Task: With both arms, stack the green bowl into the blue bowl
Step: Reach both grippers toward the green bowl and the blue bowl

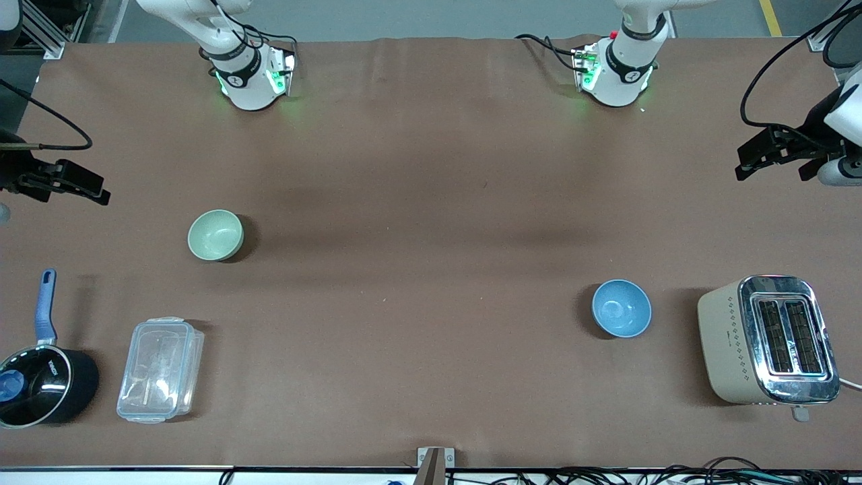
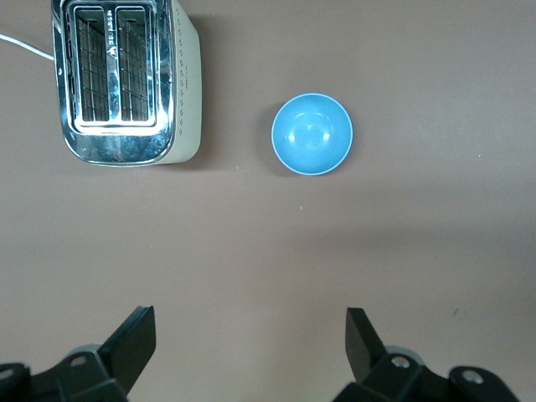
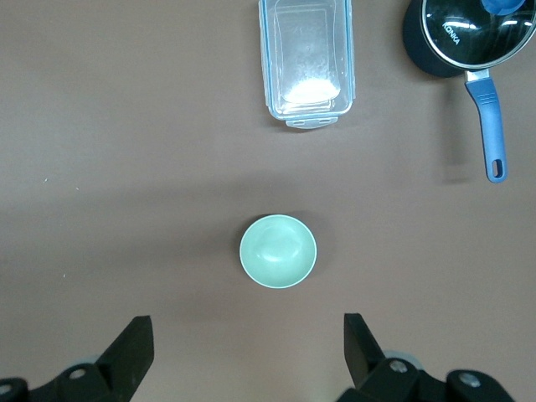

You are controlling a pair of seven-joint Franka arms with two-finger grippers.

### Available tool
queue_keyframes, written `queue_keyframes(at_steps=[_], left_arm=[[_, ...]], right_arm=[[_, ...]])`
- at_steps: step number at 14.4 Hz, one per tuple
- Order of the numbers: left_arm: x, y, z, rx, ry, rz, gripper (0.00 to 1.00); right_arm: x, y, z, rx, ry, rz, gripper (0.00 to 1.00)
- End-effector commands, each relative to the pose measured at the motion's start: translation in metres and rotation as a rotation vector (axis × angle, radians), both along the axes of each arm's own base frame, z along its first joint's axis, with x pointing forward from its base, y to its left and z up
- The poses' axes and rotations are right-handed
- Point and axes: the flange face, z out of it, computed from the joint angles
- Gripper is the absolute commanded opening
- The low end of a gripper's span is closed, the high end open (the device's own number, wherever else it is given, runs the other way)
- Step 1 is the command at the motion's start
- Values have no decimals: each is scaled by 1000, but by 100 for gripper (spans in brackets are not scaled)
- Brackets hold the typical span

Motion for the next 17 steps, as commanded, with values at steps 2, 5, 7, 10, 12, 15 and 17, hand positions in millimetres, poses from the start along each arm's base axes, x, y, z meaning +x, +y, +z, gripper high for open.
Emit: queue_keyframes(at_steps=[2, 5, 7, 10, 12, 15, 17], left_arm=[[1, 1, 4, 9, 9, -14, 100], [11, -3, -11, 24, 35, -24, 100], [31, -1, -56, 13, 112, -29, 100], [63, -15, -129, 5, 169, -34, 100], [78, -24, -178, 1, 168, -7, 100], [95, -24, -253, 6, 158, 45, 100], [101, -20, -296, 13, 121, 40, 100]], right_arm=[[-6, -1, 1, 1, 1, 8, 100], [-6, -1, 0, 1, 4, 10, 100], [-6, -1, 0, 0, 4, 10, 100], [-5, -1, -2, 1, 7, 11, 100], [-5, 4, -26, 2, 49, 39, 100], [-5, -10, -98, -1, 89, 83, 100], [-9, -21, -145, -3, 77, 86, 100]])
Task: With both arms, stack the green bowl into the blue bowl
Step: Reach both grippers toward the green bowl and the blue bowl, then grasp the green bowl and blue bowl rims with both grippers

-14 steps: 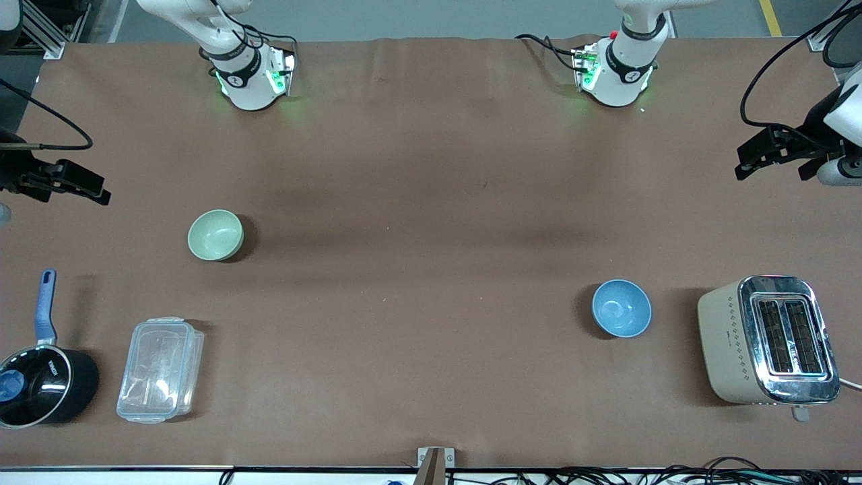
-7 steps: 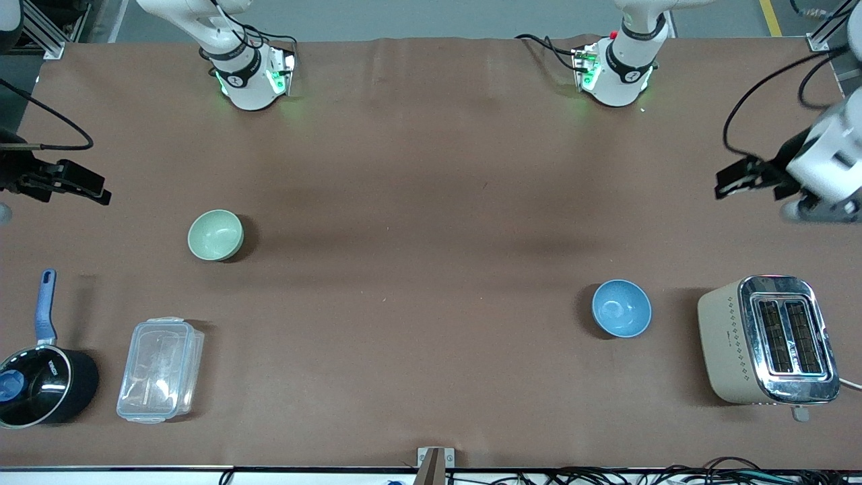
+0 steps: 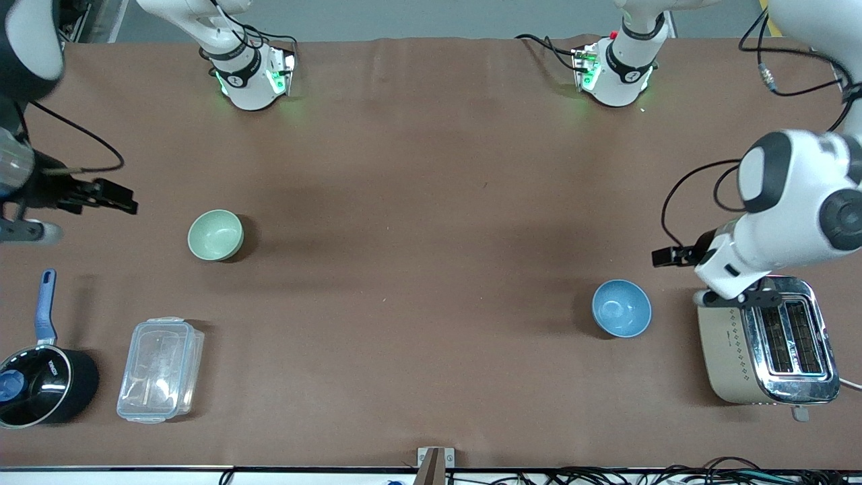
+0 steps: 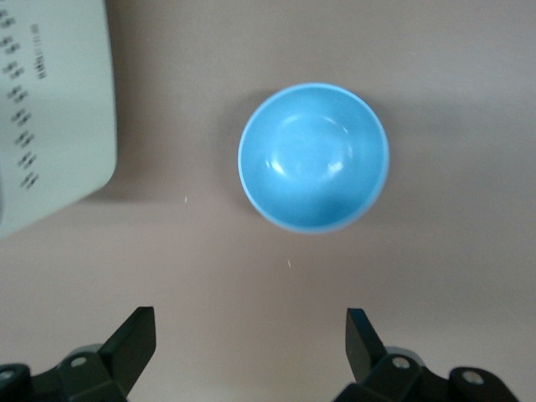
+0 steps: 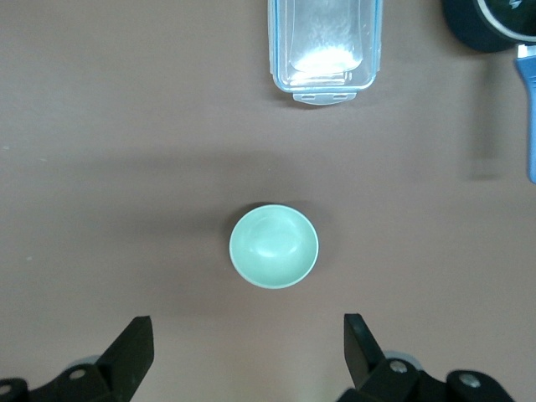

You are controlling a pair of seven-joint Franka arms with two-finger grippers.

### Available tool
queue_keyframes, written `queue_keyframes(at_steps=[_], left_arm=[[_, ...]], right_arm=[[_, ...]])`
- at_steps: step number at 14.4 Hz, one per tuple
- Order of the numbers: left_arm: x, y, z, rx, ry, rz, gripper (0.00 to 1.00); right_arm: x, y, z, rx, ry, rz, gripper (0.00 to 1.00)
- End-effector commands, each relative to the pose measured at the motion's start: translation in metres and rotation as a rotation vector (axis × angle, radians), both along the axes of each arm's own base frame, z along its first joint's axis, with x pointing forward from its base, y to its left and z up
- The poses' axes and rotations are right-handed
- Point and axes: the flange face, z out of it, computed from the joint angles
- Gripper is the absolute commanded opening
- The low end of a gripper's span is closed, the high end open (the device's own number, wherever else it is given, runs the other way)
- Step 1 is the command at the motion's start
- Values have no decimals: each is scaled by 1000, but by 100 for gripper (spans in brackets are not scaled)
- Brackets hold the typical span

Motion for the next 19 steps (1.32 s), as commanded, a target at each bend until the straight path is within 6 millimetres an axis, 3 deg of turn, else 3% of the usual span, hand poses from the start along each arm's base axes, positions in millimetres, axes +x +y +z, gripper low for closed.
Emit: queue_keyframes(at_steps=[1, 4, 6, 10, 13, 14, 15, 19], left_arm=[[2, 5, -48, 18, -40, 9, 100], [7, 10, -100, 8, -62, 54, 100], [12, 10, -127, -2, -86, 81, 87], [18, 9, -153, -12, -107, 132, 50], [21, 6, -149, -21, -116, 152, 9], [20, -2, -146, -28, -117, 157, 1], [20, -18, -143, -31, -120, 177, 1], [20, -123, -109, -105, -148, 344, 0]], right_arm=[[-19, -16, -72, -8, -11, 19, 100], [-43, -27, -155, -8, -57, 43, 100], [-69, -35, -209, -13, -121, 85, 100], [-103, -39, -259, -23, -184, 140, 100], [-115, -42, -286, -30, -192, 156, 100], [-117, -42, -291, -29, -184, 174, 100], [-117, -44, -297, -30, -179, 184, 100], [-127, -48, -336, -48, -209, 194, 97]])
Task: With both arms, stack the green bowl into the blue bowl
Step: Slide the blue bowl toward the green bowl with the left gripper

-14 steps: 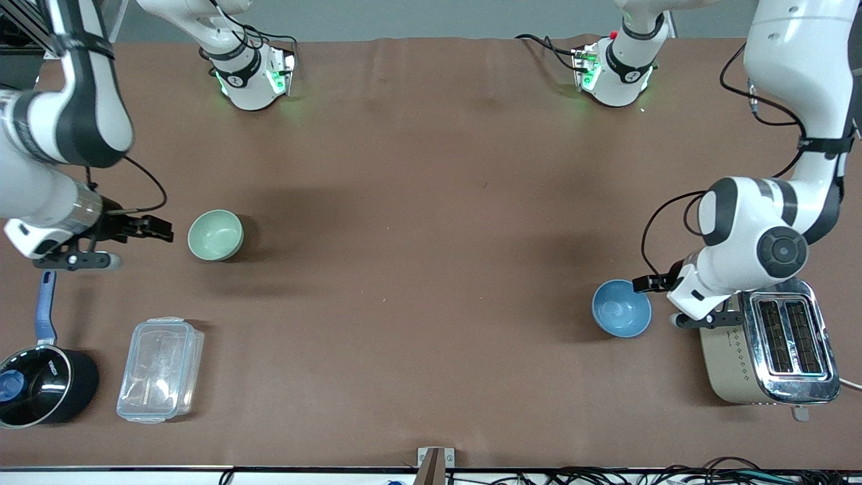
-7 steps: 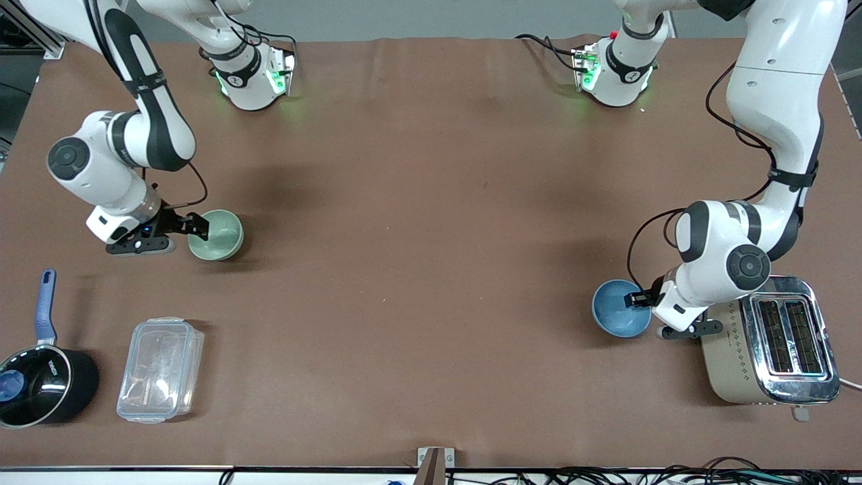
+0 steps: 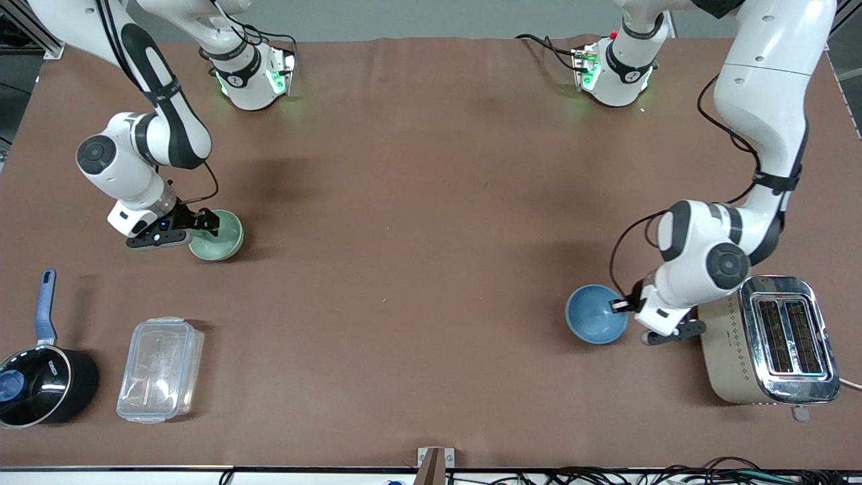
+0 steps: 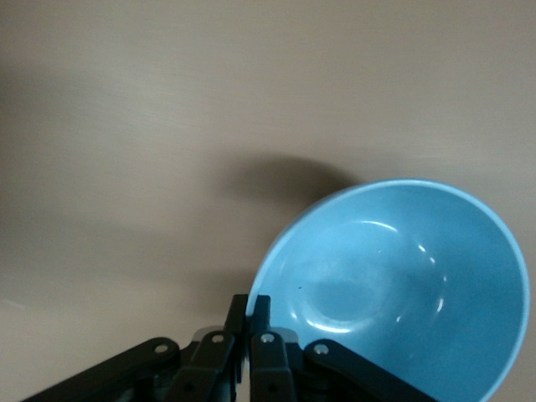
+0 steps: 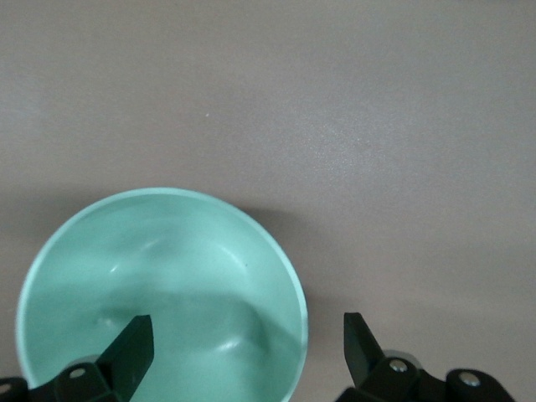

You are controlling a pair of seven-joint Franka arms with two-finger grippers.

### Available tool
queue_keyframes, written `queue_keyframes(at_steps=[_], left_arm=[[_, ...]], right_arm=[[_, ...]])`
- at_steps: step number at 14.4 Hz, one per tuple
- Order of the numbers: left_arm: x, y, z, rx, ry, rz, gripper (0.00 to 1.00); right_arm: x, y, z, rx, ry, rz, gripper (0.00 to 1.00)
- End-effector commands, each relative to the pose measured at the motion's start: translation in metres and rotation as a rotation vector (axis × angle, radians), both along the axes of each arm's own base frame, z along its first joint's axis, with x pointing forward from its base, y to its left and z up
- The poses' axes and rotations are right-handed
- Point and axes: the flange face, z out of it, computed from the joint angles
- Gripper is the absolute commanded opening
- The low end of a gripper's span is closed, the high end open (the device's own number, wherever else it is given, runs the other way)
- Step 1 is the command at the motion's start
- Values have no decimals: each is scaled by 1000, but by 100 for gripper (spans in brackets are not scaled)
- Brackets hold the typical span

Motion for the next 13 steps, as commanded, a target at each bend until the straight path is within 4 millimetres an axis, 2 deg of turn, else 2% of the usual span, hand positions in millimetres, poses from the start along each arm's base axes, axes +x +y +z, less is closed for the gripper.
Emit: queue_keyframes(at_steps=[1, 4, 5, 7, 8, 9, 11, 13], left_arm=[[-1, -75, 30, -41, -33, 88, 0], [-21, -176, 29, -73, -26, 139, 0], [-37, -216, 20, -80, -7, 163, 0], [-62, -283, 13, -97, 3, 178, 0], [-79, -310, 9, -96, 11, 179, 0], [-95, -330, 7, -92, 18, 186, 0], [-119, -357, 8, -91, 26, 198, 1], [-143, -381, 3, -84, 45, 232, 1]], right_arm=[[-10, -7, -24, -13, -11, 15, 90], [-11, -4, -24, -7, 24, 15, 46], [-11, -5, -21, -4, 36, 13, 34], [-11, -4, -21, -3, 43, 14, 10], [-10, -5, -20, -3, 42, 7, 0], [-9, -7, -19, -3, 40, 1, 0], [-5, -6, -10, -2, 32, 2, 0], [10, -5, 19, 9, 67, 2, 0]])
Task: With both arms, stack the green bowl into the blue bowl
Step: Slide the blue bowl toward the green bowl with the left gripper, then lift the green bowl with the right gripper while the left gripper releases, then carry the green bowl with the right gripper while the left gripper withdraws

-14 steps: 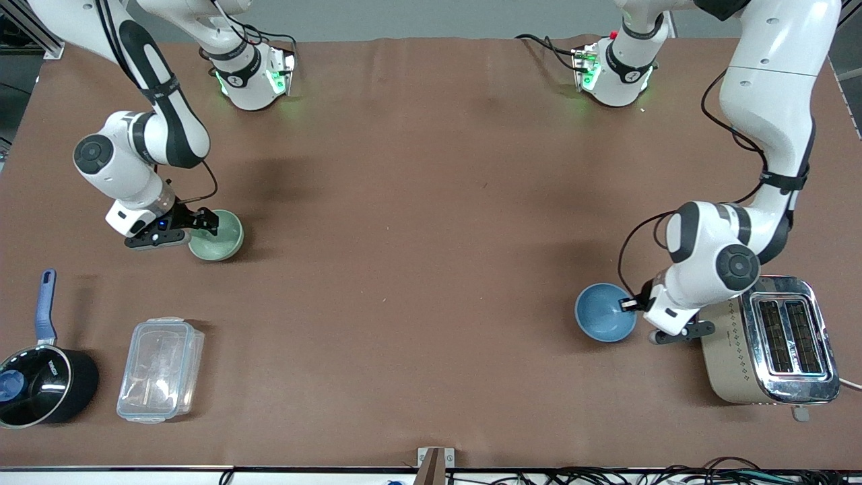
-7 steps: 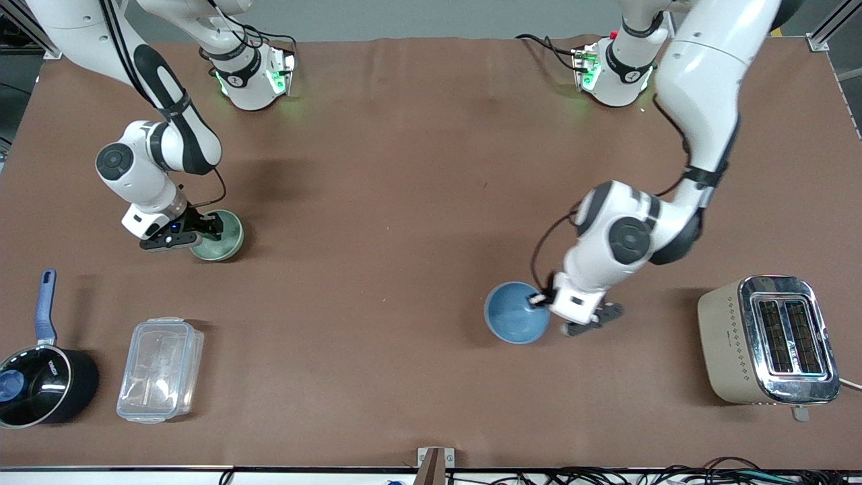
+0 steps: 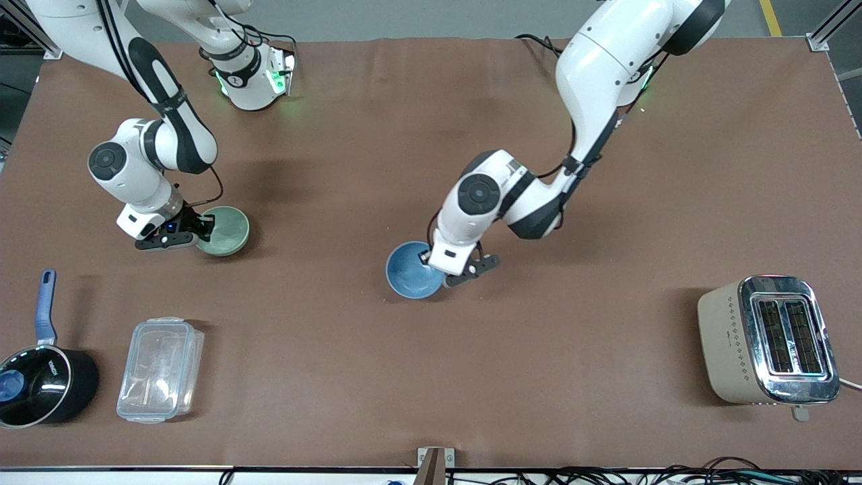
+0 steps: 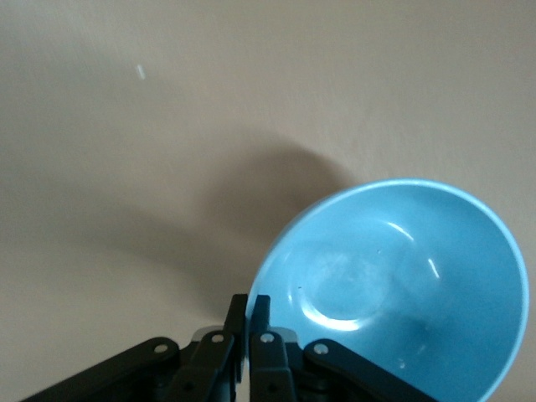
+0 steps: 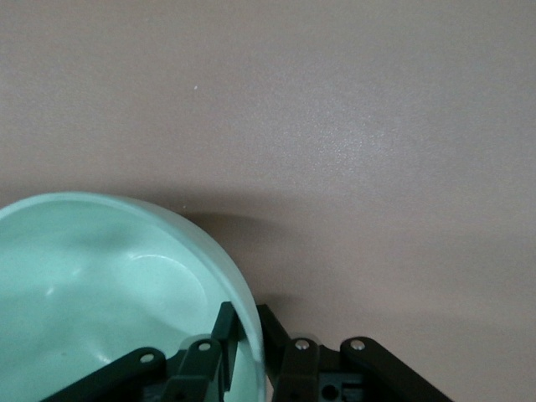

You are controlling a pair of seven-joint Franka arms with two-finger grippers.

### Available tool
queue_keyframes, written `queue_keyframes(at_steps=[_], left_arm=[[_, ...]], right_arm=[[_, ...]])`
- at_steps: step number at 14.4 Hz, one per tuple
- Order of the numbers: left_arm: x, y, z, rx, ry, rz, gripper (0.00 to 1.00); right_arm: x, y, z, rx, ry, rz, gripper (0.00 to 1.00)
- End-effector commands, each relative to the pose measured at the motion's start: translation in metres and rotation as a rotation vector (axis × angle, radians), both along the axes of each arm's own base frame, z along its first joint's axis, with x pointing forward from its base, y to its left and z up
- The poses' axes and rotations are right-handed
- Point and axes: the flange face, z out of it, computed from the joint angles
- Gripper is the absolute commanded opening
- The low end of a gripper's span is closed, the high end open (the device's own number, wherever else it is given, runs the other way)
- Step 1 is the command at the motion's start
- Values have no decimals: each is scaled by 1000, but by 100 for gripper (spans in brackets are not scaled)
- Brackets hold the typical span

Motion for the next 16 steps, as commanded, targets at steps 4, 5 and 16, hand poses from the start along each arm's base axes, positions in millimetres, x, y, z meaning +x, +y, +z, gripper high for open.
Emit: queue_keyframes(at_steps=[4, 5, 16], left_arm=[[-23, -25, -13, 28, 11, 29, 15], [-23, -25, -13, 28, 11, 30, 25], [102, 155, 147, 107, -127, 54, 100]], right_arm=[[61, 2, 120, 37, 168, -8, 0], [73, 8, 148, 38, 195, -11, 0], [99, 248, 248, 78, 223, -284, 0]])
